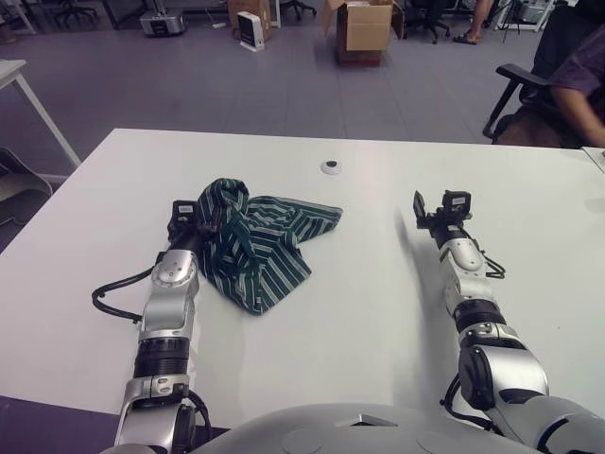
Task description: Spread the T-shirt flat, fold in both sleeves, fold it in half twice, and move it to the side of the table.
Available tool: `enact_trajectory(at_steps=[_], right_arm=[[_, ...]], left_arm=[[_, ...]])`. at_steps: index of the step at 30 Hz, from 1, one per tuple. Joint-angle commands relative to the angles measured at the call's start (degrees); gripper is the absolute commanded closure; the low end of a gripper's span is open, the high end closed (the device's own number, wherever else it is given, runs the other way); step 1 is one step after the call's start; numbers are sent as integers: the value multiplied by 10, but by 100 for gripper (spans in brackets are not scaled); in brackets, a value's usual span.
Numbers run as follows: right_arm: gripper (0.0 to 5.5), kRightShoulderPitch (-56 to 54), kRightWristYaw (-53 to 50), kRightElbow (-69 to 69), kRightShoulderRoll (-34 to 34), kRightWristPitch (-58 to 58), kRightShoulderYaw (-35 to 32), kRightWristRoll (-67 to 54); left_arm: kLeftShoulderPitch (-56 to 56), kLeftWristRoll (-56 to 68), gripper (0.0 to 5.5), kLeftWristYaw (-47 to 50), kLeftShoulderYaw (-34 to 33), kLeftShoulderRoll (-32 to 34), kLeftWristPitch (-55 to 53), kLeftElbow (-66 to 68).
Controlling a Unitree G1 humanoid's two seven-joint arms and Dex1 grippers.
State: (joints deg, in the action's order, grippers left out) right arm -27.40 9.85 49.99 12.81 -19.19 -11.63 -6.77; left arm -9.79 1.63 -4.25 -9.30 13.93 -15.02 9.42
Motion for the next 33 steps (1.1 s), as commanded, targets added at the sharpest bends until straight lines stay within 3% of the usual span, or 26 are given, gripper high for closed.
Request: enact_trajectory(at_steps=[1, 6, 8, 11, 14, 18, 22, 24, 27, 33], right_arm=[[190, -17, 0, 5, 2, -3, 0, 1], [190, -11, 24, -18, 7, 2, 10, 2], [190, 7, 90, -68, 10, 24, 29, -14], [190, 98, 284, -288, 70, 135, 109, -65], [190, 190, 424, -514, 164, 270, 170, -137], [190, 260, 532, -682, 257, 362, 261, -159], [190, 261, 544, -668, 304, 323, 355, -11], [190, 244, 519, -647, 289, 308, 375, 35], [190, 229, 492, -618, 292, 299, 381, 89], [190, 182, 486, -527, 353, 288, 315, 107]], left_arm=[[22, 1, 225, -37, 30, 6, -82, 30], [90, 92, 225, -158, 102, -21, -177, -99], [121, 127, 225, -192, 128, -20, -207, -169], [152, 108, 225, -211, 169, 24, -222, -226], [140, 86, 225, -177, 138, 38, -207, -227], [86, 123, 225, -129, 66, -1, -178, -235], [62, 104, 225, -94, 38, 1, -150, -220], [57, 97, 225, -79, 18, 5, -133, -209], [59, 93, 225, -70, 5, 5, -114, -204], [56, 86, 225, -63, 4, -3, -93, -197]])
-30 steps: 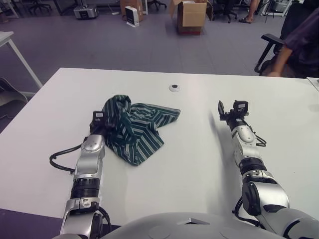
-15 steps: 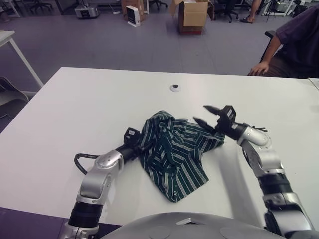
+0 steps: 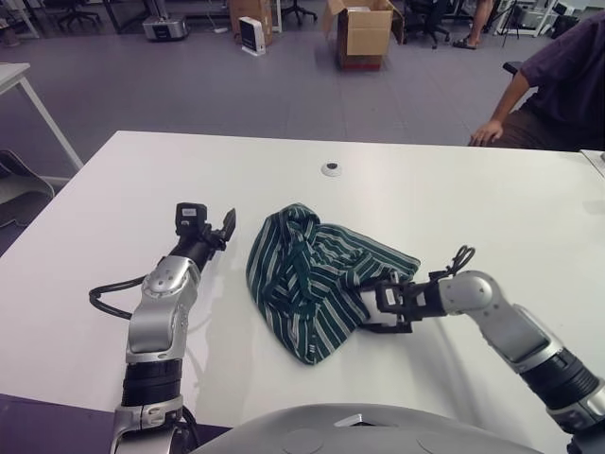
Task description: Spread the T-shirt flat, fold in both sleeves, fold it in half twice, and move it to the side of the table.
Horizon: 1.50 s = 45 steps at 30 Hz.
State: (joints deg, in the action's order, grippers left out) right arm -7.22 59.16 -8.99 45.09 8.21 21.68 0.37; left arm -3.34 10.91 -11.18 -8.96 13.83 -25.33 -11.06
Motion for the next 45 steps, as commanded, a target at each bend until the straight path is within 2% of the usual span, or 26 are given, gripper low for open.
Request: enact_trajectory(at_steps=[1, 4, 8, 11, 15, 18, 21, 24, 26, 29, 34, 40, 42, 45], right_arm=[[190, -32, -19, 87, 30, 14, -20, 48], [190, -56, -62, 134, 17, -1, -21, 84], [190, -43, -22, 17, -50, 36, -74, -79], [190, -24, -4, -48, -85, 58, -47, -129], [190, -8, -13, -14, -66, 0, 58, 10], [190, -17, -19, 29, -38, -49, 82, 86], [190, -45, -38, 75, -18, -66, 54, 109], [190, -123, -105, 183, 12, -92, 10, 158], [190, -152, -130, 219, 10, -100, -28, 145], [190, -118, -86, 160, -24, -33, -96, 18], [190, -44, -6, 120, -44, 97, -137, -133], [190, -26, 47, 147, -28, 168, -165, -192], [220, -19, 54, 163, -26, 169, -152, -179], [298, -16, 47, 178, -41, 164, -150, -175]], left_arm=[[-8, -8, 225, 8, 4, -3, 12, 9], [-7, -13, 225, 9, 11, -4, 15, 8], [-1, -12, 225, 9, 12, -2, 18, 6], [-8, -13, 225, 10, 14, -2, 21, 13], [-13, -15, 225, 10, 16, 0, 23, 17], [-15, -17, 225, 10, 18, 2, 24, 20], [-15, -19, 225, 10, 19, 0, 24, 20], [-15, -23, 225, 9, 24, -3, 24, 19], [-17, -25, 225, 8, 25, -3, 25, 21], [-19, -27, 225, 7, 26, -2, 27, 25], [-24, -32, 225, 7, 31, -2, 28, 28], [-21, -35, 225, 7, 38, -2, 28, 29], [-21, -37, 225, 7, 41, -2, 28, 29], [-20, -40, 225, 7, 45, -1, 26, 29]])
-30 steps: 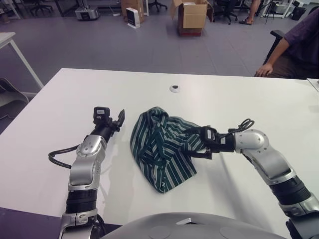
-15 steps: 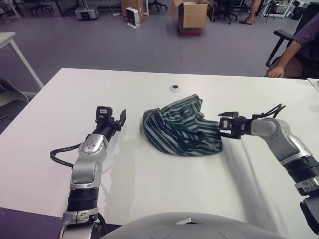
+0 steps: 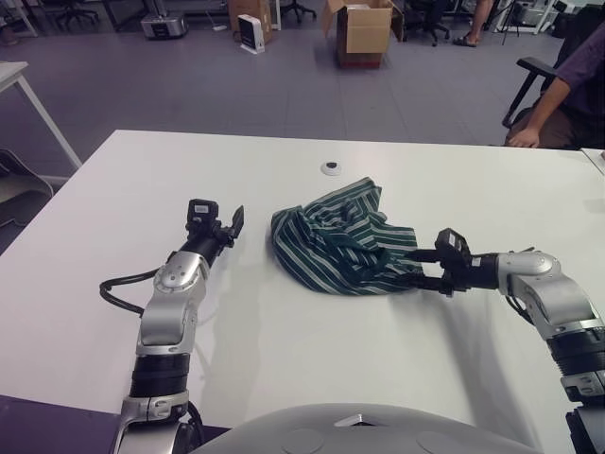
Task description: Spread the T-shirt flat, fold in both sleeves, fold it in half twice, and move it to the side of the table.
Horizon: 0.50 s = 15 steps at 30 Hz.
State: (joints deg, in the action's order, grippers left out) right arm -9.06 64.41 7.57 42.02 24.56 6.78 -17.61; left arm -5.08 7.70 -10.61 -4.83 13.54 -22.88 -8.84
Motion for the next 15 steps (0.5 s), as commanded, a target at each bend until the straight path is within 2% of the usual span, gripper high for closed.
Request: enact_trajectory(at_steps=[1, 10, 13, 15], right_arm=[[316, 0, -7, 10, -17, 0, -5, -2], [493, -10, -13, 0, -19, -48, 8, 29], [545, -19, -5, -4, -7, -64, 7, 43], [545, -24, -3, -1, 3, -76, 6, 55]], left_arm=[[-3, -10, 225, -1, 5, 3, 2, 7], [-16, -37, 225, -32, 31, 29, 16, 32], [-47, -35, 225, -122, 59, 78, 59, 43], [-81, -52, 225, -208, 90, 137, 109, 62]])
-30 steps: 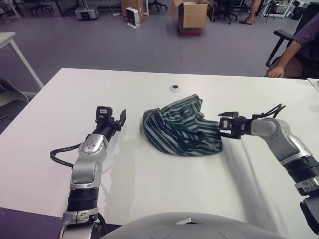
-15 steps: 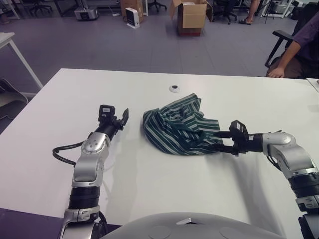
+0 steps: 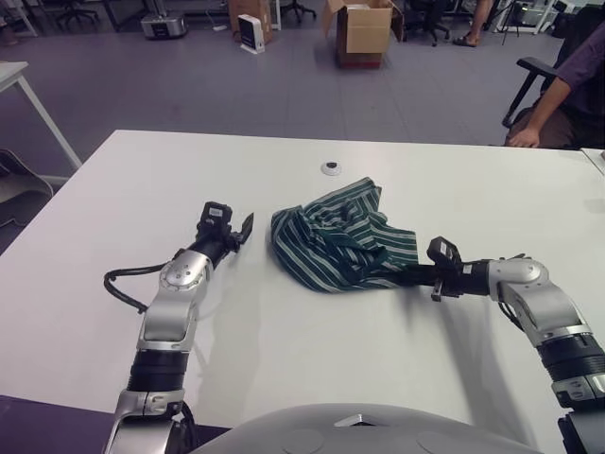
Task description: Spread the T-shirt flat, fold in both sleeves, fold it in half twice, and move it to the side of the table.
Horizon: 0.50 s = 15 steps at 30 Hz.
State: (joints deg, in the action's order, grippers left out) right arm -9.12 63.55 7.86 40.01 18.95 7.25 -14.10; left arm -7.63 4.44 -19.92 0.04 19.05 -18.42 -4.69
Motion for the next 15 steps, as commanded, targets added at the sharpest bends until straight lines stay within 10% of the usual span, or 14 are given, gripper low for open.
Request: enact_trajectory(at_steps=[1, 5, 15], right_arm=[[545, -26, 8, -1, 26, -25, 1, 25], [545, -37, 10, 12, 24, -38, 9, 41], [550, -39, 20, 22, 11, -54, 41, 64]], left_arm=[[-74, -31, 225, -154, 57, 109, 92, 36], [-165, -67, 225, -340, 150, 187, 169, 105], [-276, -46, 245, -427, 185, 86, 218, 291]])
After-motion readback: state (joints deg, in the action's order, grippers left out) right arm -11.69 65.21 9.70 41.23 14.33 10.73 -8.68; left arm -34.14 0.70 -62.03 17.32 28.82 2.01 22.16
